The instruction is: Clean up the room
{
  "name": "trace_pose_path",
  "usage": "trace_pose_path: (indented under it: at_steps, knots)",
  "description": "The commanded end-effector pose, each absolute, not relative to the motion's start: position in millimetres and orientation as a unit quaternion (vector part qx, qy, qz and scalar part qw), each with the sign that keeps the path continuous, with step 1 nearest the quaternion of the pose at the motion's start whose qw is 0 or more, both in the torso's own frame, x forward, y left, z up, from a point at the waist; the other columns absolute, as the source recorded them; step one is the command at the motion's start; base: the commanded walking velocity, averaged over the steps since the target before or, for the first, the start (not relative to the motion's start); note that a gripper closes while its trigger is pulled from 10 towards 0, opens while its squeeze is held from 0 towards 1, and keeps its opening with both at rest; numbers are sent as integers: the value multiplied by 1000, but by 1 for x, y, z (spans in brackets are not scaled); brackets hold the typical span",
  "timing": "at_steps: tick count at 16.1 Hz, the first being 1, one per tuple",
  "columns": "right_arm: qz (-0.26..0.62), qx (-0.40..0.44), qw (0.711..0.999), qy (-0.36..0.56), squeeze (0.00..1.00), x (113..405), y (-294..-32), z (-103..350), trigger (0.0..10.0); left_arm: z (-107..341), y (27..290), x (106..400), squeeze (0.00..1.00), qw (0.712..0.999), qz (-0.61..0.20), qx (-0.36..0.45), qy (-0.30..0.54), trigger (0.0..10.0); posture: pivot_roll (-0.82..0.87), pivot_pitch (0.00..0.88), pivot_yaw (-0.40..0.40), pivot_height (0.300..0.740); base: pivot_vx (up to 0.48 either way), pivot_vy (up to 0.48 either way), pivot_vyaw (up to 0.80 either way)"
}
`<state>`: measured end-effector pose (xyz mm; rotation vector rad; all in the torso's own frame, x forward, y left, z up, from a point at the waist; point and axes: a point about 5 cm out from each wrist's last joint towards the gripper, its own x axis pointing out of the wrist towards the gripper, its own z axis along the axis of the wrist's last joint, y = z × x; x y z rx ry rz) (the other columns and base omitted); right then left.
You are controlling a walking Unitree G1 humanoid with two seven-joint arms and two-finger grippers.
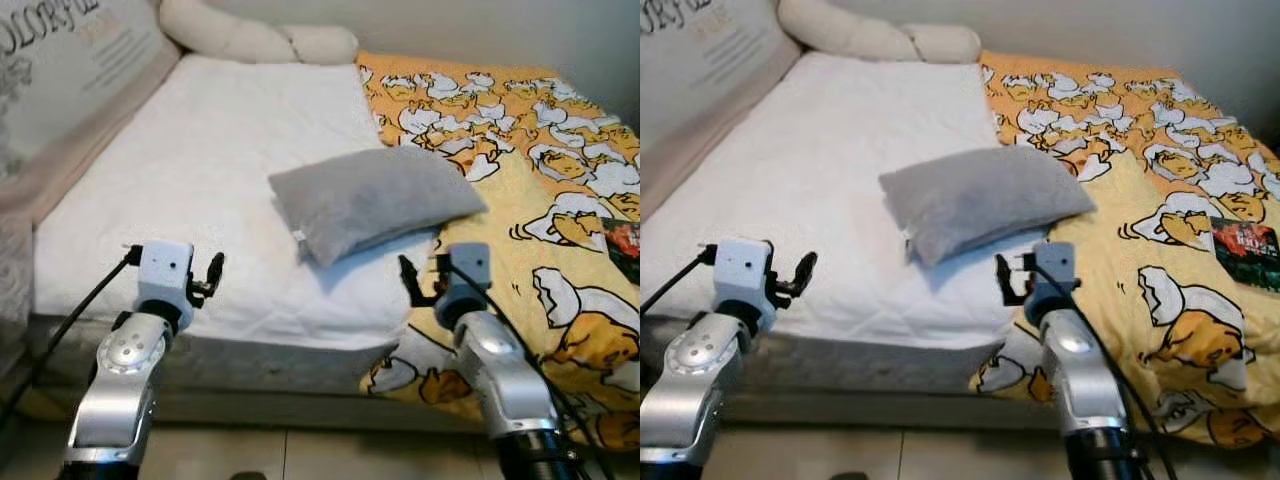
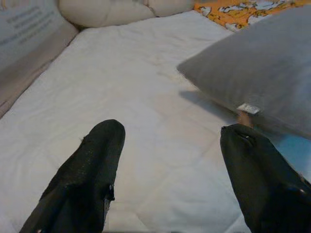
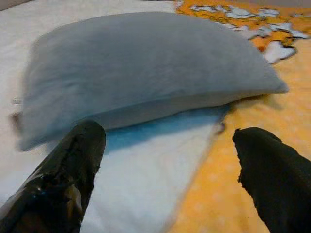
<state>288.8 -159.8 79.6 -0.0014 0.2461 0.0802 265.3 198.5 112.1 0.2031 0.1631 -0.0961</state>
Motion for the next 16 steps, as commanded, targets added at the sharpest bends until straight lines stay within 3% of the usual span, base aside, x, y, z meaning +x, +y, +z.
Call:
trace_pose_path:
  at_steps: [1, 16]
  knots:
    - [25, -4, 992, 124, 0, 288, -171, 79, 10000, 113, 189, 267, 0, 990, -66, 98, 78, 10000, 112, 0, -38, 740, 379, 0, 0]
    - [27, -9, 991, 132, 0, 287, -172, 74, 10000, 112, 188, 267, 0, 989, -72, 101, 81, 10000, 113, 0, -36, 740, 373, 0, 0]
